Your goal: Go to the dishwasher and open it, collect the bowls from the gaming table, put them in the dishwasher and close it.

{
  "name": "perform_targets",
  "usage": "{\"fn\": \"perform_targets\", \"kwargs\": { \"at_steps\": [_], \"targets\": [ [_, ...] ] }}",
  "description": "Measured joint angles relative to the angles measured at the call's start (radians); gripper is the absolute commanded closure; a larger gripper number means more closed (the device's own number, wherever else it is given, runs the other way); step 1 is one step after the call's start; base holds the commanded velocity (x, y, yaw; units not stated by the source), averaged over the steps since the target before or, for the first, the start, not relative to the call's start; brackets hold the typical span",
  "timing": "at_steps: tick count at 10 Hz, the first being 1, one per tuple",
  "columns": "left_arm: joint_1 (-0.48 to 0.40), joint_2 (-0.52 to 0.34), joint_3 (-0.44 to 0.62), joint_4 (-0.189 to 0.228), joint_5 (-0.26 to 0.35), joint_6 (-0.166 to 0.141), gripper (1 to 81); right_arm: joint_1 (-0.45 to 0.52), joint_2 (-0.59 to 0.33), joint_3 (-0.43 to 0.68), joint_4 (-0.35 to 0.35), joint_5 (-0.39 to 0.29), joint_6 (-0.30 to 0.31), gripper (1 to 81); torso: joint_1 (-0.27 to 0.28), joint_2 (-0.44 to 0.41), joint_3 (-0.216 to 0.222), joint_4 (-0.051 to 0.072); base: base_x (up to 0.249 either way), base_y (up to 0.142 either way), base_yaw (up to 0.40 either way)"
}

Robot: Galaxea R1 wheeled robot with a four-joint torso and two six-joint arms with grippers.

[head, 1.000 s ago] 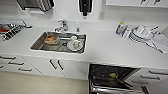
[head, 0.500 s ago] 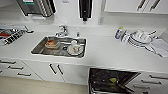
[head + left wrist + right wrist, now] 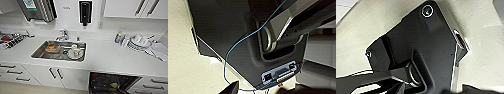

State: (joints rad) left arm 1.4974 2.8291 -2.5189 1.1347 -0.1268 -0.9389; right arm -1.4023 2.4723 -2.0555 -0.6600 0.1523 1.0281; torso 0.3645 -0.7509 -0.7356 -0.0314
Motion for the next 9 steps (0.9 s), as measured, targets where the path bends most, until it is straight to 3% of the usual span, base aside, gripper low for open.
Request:
{"fn": "perform_targets", "kwargs": {
  "at_steps": [5, 9],
  "targets": [
    [0.014, 0.01, -0.013, -0.001, 0.002, 0.0, 1.0, -0.019, 0.049, -0.056, -0.018, 0.014, 0.0, 1.0, 0.108, -0.173, -0.003, 0.0, 0.0, 0.0, 0.0],
    [0.014, 0.011, -0.018, -0.001, 0.002, 0.0, 1.0, -0.015, 0.054, -0.057, -0.022, 0.013, 0.0, 1.0, 0.197, -0.314, -0.055, 0.0, 0.0, 0.0, 0.0]
  ]
}}
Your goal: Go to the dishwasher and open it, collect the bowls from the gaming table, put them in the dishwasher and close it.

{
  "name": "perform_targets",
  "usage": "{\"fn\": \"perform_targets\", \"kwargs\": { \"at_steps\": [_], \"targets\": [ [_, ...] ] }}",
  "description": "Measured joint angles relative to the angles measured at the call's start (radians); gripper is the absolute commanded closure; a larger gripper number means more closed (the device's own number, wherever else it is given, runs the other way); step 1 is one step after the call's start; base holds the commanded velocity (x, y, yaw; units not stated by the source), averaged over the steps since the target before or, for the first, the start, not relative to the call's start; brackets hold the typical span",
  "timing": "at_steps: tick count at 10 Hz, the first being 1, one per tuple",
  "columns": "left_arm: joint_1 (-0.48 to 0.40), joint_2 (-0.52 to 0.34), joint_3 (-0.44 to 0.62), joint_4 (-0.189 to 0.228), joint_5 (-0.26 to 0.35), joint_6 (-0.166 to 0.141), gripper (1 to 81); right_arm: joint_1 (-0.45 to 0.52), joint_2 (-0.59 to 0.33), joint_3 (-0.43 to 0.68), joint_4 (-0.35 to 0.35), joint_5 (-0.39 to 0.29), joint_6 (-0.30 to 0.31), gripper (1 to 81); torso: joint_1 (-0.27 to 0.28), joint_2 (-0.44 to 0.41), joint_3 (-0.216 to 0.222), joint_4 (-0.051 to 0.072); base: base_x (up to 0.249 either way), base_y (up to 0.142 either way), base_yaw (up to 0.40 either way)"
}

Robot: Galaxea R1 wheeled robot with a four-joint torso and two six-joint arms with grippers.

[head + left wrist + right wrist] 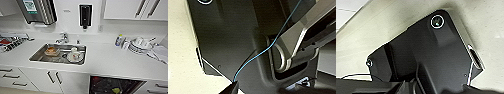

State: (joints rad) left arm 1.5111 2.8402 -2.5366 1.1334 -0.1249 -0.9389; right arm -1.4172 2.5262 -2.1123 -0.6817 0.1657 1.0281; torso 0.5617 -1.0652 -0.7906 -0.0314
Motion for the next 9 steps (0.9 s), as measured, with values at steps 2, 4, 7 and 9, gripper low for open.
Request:
{"fn": "perform_targets", "kwargs": {
  "at_steps": [2, 4, 7, 9],
  "targets": [
    [0.0, 0.0, 0.0, 0.0, 0.0, 0.0, 1.0, 0.004, 0.009, 0.0, -0.001, -0.002, 0.0, 1.0, 0.044, -0.069, -0.029, 0.0, 0.0, 0.0, 0.0],
    [-0.003, 0.0, 0.0, 0.0, 0.0, 0.0, 1.0, 0.01, 0.011, 0.0, -0.002, -0.001, 0.0, 1.0, 0.072, -0.114, -0.039, 0.0, 0.0, 0.0, 0.0],
    [-0.001, 0.0, 0.0, 0.0, 0.0, 0.0, 1.0, 0.016, 0.016, -0.005, -0.001, -0.001, 0.01, 1.0, 0.079, -0.124, -0.041, 0.0, 0.0, 0.0, 0.0],
    [-0.001, 0.0, 0.0, 0.0, 0.0, 0.0, 1.0, 0.049, 0.034, -0.014, 0.01, 0.011, 0.019, 1.0, 0.079, -0.124, -0.041, 0.0, 0.0, 0.0, 0.0]
  ]
}}
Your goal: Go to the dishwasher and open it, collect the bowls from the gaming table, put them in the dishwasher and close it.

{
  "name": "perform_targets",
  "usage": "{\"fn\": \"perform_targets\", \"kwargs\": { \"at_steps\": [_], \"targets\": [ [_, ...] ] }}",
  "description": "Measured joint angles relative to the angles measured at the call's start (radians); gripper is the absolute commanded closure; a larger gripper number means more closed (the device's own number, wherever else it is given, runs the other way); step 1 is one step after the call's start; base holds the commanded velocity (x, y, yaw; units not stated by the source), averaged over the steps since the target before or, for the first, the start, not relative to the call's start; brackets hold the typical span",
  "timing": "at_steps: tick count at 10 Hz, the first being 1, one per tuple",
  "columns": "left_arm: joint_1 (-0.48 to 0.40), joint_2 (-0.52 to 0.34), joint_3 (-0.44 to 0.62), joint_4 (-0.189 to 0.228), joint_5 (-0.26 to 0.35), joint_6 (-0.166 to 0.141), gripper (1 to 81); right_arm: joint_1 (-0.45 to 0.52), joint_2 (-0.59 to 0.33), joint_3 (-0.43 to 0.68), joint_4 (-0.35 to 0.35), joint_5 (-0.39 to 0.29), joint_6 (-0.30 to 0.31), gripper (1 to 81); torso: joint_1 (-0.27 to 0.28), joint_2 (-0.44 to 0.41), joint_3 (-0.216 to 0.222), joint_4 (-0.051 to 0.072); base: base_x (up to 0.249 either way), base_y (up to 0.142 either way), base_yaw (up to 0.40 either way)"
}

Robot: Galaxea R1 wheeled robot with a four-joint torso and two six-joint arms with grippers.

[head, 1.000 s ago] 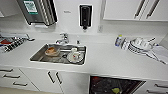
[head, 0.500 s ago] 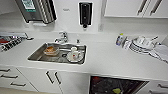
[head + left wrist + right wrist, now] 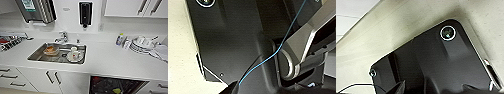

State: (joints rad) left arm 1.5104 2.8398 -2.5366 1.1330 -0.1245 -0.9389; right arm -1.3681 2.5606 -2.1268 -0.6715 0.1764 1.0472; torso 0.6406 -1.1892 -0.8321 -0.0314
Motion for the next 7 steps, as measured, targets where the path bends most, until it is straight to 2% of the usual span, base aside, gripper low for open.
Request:
{"fn": "perform_targets", "kwargs": {
  "at_steps": [4, 7],
  "targets": [
    [0.0, -0.001, 0.0, 0.0, 0.0, 0.0, 1.0, 0.108, 0.01, -0.002, 0.172, 0.079, 0.01, 1.0, 0.0, 0.0, 0.0, 0.0, 0.0, 0.0, 0.0],
    [0.0, 0.0, 0.0, 0.0, 0.001, 0.0, 1.0, 0.128, -0.096, 0.071, 0.259, 0.173, 0.04, 1.0, 0.0, 0.0, -0.001, 0.0, 0.0, 0.0, 0.0]
  ]
}}
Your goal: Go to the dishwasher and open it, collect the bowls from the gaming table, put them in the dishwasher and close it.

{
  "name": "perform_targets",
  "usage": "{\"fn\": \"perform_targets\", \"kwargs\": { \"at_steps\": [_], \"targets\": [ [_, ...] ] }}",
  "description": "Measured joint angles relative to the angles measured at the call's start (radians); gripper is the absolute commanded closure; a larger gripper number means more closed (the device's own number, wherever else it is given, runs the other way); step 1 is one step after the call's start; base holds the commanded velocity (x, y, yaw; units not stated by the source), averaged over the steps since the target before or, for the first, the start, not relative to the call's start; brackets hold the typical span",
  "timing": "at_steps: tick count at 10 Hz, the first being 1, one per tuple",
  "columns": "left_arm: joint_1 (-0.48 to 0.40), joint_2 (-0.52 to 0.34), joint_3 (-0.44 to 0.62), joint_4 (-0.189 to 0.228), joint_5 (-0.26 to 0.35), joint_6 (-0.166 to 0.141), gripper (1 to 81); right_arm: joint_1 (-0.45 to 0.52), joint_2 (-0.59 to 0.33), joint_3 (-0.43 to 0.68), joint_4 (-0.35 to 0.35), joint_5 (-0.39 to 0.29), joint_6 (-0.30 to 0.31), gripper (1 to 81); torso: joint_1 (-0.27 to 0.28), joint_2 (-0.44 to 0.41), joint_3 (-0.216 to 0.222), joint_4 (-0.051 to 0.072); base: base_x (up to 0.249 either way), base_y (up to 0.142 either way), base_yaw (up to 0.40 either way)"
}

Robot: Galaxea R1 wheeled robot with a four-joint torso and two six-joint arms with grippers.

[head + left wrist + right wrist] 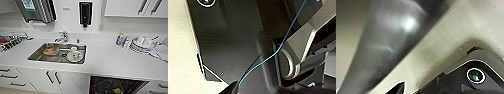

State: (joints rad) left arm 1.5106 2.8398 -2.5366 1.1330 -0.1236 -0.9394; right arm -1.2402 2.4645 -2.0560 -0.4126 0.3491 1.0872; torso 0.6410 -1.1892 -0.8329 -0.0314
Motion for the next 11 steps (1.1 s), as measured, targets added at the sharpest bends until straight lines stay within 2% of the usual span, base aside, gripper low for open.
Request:
{"fn": "perform_targets", "kwargs": {
  "at_steps": [3, 5, 8, 11],
  "targets": [
    [0.0, 0.0, 0.0, 0.0, 0.0, 0.0, 1.0, -0.004, -0.097, 0.104, 0.029, 0.072, 0.037, 1.0, 0.0, 0.0, 0.0, 0.0, 0.0, 0.0, 0.0],
    [0.0, -0.001, 0.0, 0.0, 0.0, 0.0, 1.0, 0.015, -0.124, 0.164, 0.042, 0.117, 0.049, 1.0, 0.0, 0.0, 0.0, 0.0, 0.0, 0.0, 0.0],
    [0.0, -0.004, 0.0, 0.0, -0.001, 0.0, 1.0, 0.086, -0.138, 0.24, 0.046, 0.154, 0.058, 1.0, 0.0, 0.0, 0.0, 0.0, 0.0, 0.0, 0.0],
    [0.0, -0.008, -0.001, 0.0, 0.0, 0.0, 1.0, 0.11, -0.159, 0.293, 0.046, 0.156, 0.057, 1.0, 0.0, 0.0, 0.0, 0.0, 0.0, 0.0, 0.0]
  ]
}}
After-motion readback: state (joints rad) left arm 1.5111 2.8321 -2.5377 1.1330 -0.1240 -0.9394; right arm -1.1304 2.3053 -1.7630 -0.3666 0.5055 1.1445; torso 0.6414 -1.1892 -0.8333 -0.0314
